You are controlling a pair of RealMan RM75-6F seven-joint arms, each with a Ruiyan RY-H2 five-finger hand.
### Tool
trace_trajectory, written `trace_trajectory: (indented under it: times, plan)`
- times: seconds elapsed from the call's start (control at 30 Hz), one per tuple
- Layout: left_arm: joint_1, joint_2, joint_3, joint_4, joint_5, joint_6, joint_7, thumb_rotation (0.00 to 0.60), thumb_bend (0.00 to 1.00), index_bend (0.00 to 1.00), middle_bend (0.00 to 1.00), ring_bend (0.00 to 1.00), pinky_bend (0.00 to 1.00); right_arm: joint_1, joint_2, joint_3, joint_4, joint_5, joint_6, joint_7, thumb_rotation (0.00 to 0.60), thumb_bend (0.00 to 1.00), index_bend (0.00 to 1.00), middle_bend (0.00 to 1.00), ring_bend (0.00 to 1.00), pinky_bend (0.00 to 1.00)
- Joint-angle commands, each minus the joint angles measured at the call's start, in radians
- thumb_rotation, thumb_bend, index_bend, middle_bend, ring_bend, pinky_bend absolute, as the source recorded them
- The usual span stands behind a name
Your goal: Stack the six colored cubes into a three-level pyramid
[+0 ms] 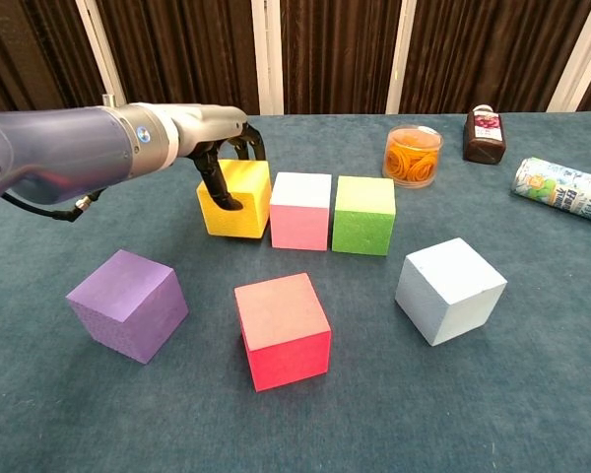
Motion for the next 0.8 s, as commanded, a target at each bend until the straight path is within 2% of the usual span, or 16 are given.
trace_trajectory:
  times: [0.03, 0.8]
  plan:
    - [-0.001, -0.005, -0.002, 0.004, -0.002, 0.001, 0.003, 0.6, 0.35, 0.25, 0.29, 0.0, 0.0, 0.0, 0.0, 0.001, 0.0, 0.001, 0.0, 0.0, 0.6, 0.2, 0.06, 0.07, 0.02, 0.0]
    - [0.0, -0.036, -0.019, 0.038, -0.001, -0.006, 0.008, 0.6, 0.35, 0.25, 0.28, 0.0, 0.0, -0.003, -0.004, 0.0, 0.001, -0.008, 0.013, -0.014, 0.6, 0.2, 0.07, 0.07, 0.02, 0.0]
